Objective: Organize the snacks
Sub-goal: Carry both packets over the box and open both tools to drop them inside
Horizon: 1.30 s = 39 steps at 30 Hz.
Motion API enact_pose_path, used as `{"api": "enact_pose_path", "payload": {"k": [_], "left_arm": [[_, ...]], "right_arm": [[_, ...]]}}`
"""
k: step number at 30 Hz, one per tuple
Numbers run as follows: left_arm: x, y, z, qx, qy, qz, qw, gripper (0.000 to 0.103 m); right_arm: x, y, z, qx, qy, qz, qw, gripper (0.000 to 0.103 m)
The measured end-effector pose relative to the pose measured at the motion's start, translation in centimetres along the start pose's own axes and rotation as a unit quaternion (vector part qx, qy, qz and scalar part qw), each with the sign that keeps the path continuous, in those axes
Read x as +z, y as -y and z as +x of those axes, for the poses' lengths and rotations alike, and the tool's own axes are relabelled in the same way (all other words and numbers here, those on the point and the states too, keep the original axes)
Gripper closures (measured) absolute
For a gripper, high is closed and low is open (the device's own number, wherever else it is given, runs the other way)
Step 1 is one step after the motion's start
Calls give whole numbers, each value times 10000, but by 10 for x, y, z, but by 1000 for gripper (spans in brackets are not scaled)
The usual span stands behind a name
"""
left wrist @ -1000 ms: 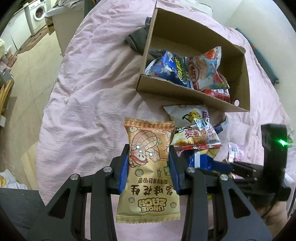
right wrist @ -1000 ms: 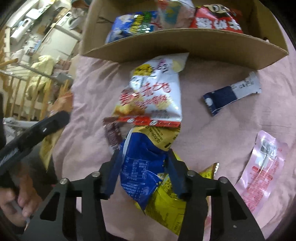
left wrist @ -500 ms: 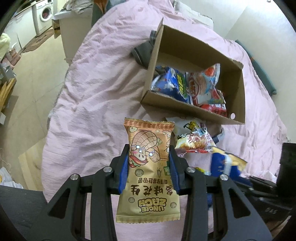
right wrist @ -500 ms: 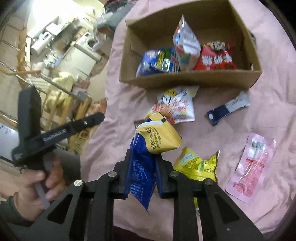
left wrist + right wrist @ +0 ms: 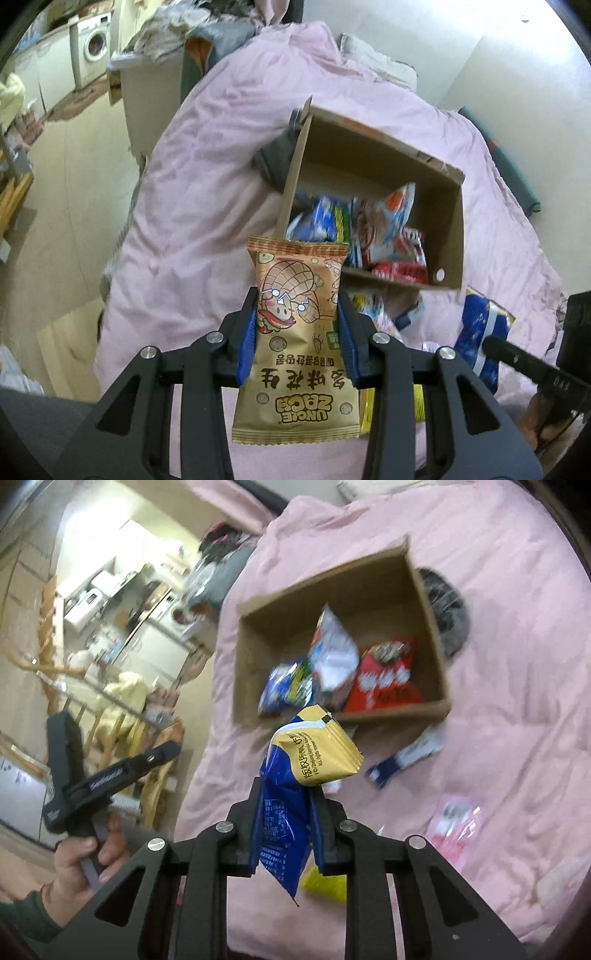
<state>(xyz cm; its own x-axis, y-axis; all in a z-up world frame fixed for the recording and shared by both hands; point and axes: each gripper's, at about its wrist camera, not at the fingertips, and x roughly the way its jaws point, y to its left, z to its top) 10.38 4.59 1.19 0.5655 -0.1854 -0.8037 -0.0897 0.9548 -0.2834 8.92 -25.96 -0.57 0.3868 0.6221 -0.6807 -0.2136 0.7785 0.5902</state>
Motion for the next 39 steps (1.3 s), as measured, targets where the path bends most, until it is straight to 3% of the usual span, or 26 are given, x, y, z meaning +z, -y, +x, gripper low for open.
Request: {"api": "enact_pose_path", "payload": {"k": [6, 13, 16, 26, 29, 33, 39], "left_arm": [[31, 11, 9, 105, 145, 159, 9997, 69], [62, 33, 31, 195, 123, 391, 9990, 69], [79, 41, 39, 173, 151, 388, 9990, 69], [116, 60, 83, 250, 354, 560, 9975, 69], [112, 57, 95, 200, 502, 729, 9959, 69], [114, 47, 119, 118, 216, 526, 9983, 69], [116, 54, 132, 171, 237, 667, 9973, 69]], "right_arm": [[31, 24, 7, -239, 256, 376, 9987, 80], [71, 39, 11, 46, 577, 744, 9955, 80], [89, 48, 16, -33, 737, 923, 9930, 80], [138, 54, 43, -452, 893, 673, 9927, 80], [139, 53, 52, -650, 894, 407, 9930, 80], [137, 62, 70, -667, 708, 406, 9944, 80], [137, 70, 87, -796, 585, 353, 9945, 80]]}}
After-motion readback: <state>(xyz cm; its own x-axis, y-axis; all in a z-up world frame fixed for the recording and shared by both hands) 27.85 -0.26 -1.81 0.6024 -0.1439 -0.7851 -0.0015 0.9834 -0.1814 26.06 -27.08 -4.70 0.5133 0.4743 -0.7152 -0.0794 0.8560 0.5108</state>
